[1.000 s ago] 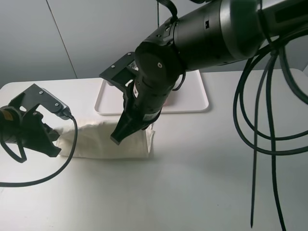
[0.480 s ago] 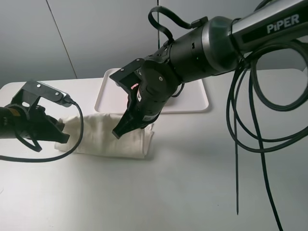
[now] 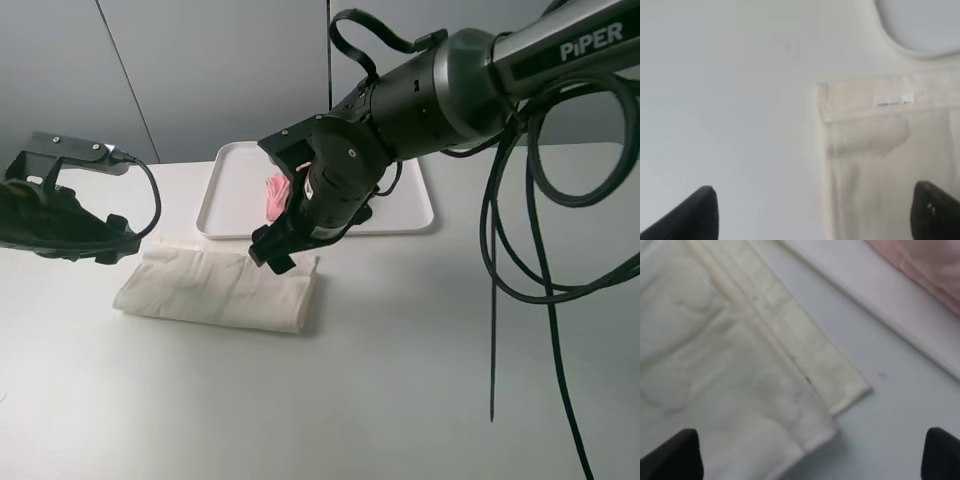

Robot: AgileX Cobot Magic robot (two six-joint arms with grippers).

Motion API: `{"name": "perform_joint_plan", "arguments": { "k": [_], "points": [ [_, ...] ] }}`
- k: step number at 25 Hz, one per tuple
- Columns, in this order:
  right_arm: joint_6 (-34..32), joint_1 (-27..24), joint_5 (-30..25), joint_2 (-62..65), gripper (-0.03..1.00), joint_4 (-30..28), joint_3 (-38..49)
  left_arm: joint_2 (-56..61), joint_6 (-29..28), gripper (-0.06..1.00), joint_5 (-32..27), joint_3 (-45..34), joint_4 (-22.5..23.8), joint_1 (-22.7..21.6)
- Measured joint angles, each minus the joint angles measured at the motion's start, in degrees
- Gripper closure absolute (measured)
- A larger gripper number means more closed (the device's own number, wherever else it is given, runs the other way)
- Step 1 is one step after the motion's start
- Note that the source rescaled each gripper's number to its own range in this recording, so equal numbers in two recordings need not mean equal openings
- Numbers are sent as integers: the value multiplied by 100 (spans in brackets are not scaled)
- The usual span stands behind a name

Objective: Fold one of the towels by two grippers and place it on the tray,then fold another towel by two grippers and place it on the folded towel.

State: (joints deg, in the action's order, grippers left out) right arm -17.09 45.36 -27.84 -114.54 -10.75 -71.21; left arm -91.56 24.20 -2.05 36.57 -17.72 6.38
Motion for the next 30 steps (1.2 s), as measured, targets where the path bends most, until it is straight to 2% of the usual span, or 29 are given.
{"name": "perform_joint_plan", "arguments": {
  "k": [2, 5, 7, 10, 14, 20, 28, 30],
  "points": [
    [0, -161, -334, 0, 2, 149, -73, -42, -169, -3, -466, 344, 0, -73],
    [339, -377, -684, 0, 1, 598, -158, -277, -477, 3, -1513, 1024, -3, -354],
    [612, -420, -787, 0, 1, 905, -168, -567, -550, 5, -2389, 1516, 153, -520],
    [906, -428, -838, 0, 1, 1227, -171, -971, -698, 5, -3186, 1973, 409, -574],
    [1128, -428, -917, 0, 1, 1459, -171, -1372, -990, 5, -3402, 2138, 568, -574],
    [1219, -428, -954, 0, 1, 1481, -171, -1833, -1841, 4, -3521, 2138, 1456, -554],
    [1325, -428, -954, 0, 1, 1504, -171, -1963, -1967, 4, -3401, 2138, 1544, -530],
    [1355, -428, -954, 0, 1, 1504, -171, -1963, -1902, 4, -3401, 2142, 1425, -530]
  ]
}}
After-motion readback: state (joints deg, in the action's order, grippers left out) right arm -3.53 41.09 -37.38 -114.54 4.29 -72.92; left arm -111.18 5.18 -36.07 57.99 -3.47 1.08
